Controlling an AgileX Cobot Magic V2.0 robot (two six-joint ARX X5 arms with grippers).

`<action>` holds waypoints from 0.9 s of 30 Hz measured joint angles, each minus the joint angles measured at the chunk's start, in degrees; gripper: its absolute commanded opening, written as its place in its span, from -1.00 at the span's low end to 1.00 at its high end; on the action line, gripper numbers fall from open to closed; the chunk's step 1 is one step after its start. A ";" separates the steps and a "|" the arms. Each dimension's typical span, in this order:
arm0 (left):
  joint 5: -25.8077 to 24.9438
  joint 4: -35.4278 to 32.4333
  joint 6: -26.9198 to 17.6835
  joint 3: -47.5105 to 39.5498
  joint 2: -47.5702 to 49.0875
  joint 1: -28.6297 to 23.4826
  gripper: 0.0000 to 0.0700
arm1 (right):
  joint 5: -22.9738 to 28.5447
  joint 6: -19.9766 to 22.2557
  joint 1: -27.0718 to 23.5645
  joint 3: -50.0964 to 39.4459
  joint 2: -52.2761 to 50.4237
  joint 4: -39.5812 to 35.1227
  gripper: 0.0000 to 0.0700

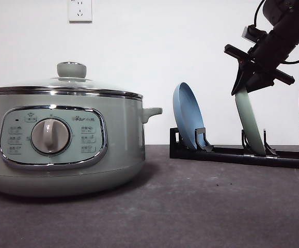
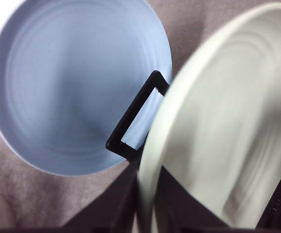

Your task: Transfer potato from steamer to green plate

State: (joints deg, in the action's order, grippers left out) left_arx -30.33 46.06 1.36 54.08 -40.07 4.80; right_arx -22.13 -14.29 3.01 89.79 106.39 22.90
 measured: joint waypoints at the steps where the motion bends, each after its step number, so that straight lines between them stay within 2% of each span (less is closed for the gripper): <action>1: 0.00 0.00 0.01 0.01 0.00 0.00 0.70 | 0.05 -0.13 0.00 0.02 -0.03 0.00 -0.99; 10: 0.00 0.00 -0.01 -0.01 0.00 0.00 0.70 | -0.41 -1.02 0.00 0.07 -2.31 0.55 -0.99; 20: 0.00 0.00 0.01 0.01 0.00 0.00 0.70 | -1.92 -0.89 3.06 0.73 -12.45 0.61 -0.99; 23: 0.00 0.00 -0.01 -0.01 0.00 0.00 0.70 | -1.91 -0.01 4.52 0.73 -14.71 3.52 -0.99; 27: 0.00 0.00 0.01 -0.01 0.00 0.00 0.70 | -0.95 3.39 6.97 0.73 -17.89 10.20 -0.99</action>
State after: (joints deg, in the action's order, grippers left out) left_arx -30.33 46.06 1.37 54.06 -40.07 4.80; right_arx -23.08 -10.91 9.98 90.52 88.49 33.11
